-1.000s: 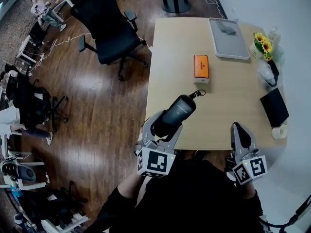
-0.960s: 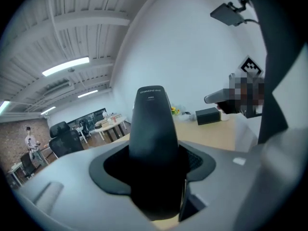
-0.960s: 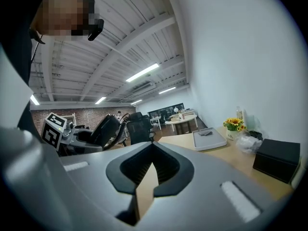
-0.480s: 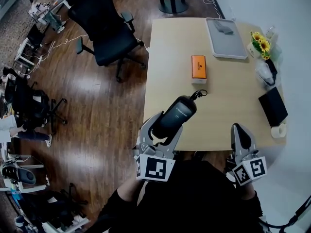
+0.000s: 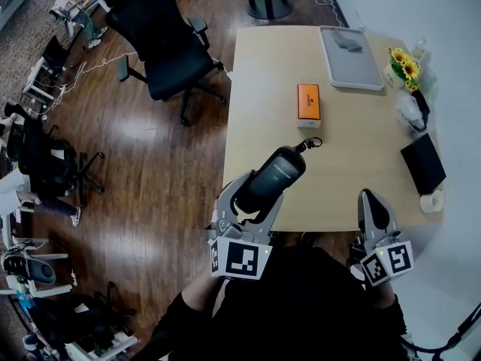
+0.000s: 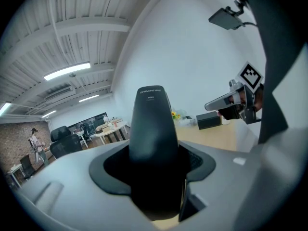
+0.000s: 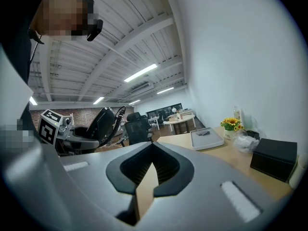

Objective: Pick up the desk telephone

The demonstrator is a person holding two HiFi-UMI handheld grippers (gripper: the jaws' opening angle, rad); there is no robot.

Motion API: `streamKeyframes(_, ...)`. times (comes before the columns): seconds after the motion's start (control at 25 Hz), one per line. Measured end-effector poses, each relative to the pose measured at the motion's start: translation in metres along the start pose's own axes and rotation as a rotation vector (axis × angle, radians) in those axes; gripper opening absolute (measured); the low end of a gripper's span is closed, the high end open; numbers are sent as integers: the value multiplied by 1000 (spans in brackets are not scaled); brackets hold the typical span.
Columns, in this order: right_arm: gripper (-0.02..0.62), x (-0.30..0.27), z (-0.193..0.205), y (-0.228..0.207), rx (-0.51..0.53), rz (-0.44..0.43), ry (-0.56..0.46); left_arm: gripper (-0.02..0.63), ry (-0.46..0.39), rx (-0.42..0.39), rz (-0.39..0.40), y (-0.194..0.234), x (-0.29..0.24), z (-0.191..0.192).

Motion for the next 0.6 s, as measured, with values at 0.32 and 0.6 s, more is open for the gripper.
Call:
streamKeyframes(0.32,0,0,2,1,5,-1,5,259,5,3,7,-1,-2,3)
streamKeyframes(0.6,0,2,1,5,28,-23,-5,260,9,8,4,-1,-3,4)
Point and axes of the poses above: the fingertips, and each gripper's own axes: x backward along the fingers, y to its left, z out of its underside, the point moved 7 cm from there along x, backward along the fingers, and after that the axes turned 13 degrees about -x, right-handed, at the moved point
